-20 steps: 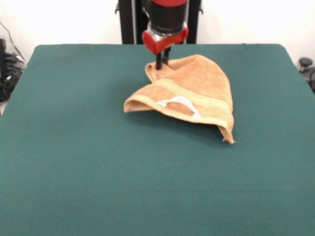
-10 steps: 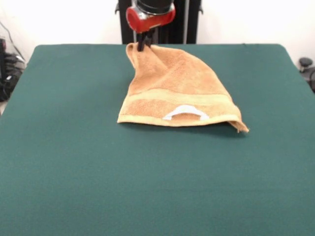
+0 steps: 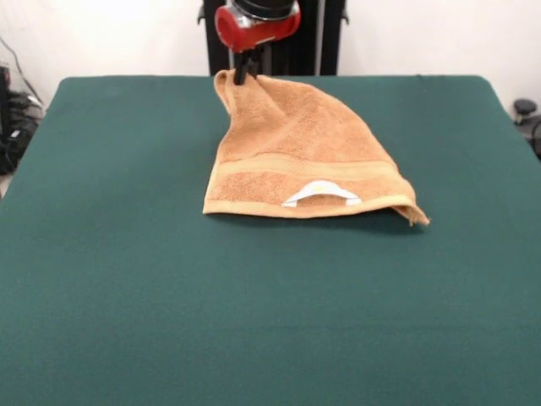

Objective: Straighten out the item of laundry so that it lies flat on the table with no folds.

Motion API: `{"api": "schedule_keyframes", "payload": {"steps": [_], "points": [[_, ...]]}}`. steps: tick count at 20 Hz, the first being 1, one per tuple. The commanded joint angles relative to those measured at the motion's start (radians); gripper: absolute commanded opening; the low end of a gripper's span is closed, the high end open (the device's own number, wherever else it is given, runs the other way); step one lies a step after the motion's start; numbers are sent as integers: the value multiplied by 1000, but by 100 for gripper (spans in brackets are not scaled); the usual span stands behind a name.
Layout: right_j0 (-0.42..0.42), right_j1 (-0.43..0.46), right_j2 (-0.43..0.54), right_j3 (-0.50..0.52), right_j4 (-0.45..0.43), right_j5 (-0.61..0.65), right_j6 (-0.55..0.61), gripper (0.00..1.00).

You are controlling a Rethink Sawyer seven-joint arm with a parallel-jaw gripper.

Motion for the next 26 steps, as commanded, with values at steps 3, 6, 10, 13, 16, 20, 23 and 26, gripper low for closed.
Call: {"api": "schedule_keyframes", "payload": {"steps": [3,6,10,13,16,20,23,26], "points": [[71,69,-20,-62,-97,51,-79,0],[68,81,-10,-68,-100,36,-100,100],[61,74,-14,-68,-88,50,-107,100],[51,48,-15,-56,-86,45,-116,100],[53,26,-7,-55,-111,50,-164,100],[59,2,1,-55,-97,67,-167,100],[38,27,63,-53,-24,-5,-136,100],[28,96,81,-82,-20,-84,-97,100]]}}
